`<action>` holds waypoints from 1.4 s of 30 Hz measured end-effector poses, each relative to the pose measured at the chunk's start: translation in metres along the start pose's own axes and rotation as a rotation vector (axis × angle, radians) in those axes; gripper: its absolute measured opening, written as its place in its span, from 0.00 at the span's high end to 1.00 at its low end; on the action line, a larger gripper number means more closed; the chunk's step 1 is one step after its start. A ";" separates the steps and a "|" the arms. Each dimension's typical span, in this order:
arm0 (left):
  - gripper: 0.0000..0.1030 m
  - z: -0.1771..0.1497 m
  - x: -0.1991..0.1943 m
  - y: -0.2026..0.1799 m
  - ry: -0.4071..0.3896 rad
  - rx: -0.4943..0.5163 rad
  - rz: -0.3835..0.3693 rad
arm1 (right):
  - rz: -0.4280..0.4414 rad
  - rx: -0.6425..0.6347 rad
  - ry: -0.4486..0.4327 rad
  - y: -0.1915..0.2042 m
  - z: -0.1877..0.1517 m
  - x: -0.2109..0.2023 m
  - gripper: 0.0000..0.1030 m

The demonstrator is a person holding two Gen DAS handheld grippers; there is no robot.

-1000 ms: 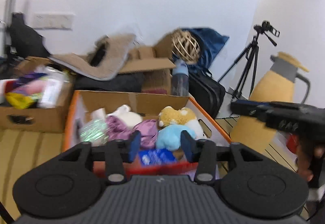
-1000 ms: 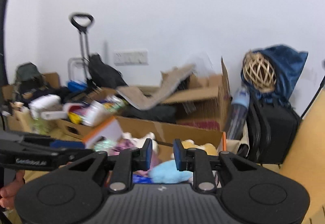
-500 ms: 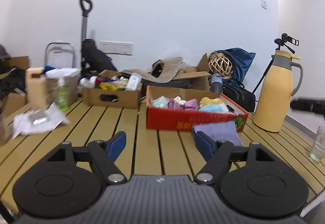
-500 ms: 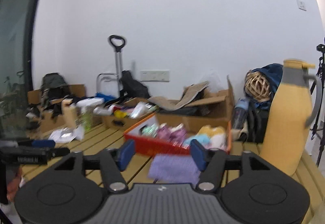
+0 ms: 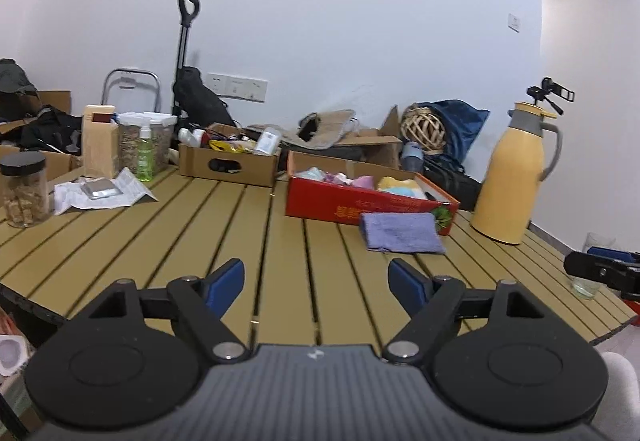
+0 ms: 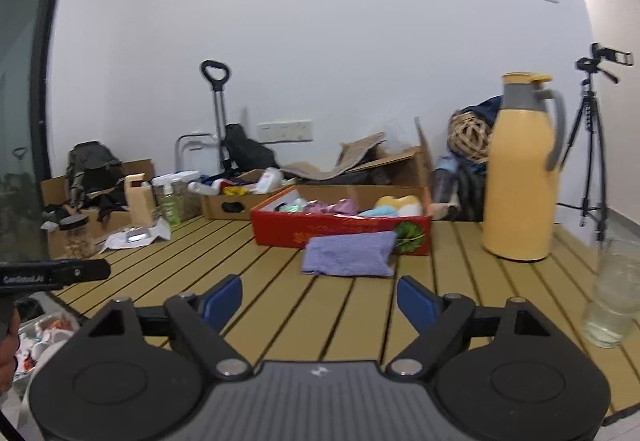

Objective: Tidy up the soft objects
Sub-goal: 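Grasp the lavender cloth pouch with both grippers, then lower the lavender pouch into the red box and open both grippers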

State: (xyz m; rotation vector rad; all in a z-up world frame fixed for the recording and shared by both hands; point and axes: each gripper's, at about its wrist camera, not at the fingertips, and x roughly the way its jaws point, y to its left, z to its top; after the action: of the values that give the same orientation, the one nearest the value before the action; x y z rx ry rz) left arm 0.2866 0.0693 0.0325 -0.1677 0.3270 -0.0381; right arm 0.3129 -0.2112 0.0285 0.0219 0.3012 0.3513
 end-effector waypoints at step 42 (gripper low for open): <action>0.92 0.037 0.322 -0.051 0.315 0.073 -0.335 | 0.116 -0.009 0.328 -0.080 0.023 0.301 0.96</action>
State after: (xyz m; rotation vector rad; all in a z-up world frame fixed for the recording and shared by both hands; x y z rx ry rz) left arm 0.6030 0.0039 -0.0267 -0.1423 0.6081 -0.4104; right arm 0.6155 -0.1823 -0.0420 -0.0280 0.6250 0.4722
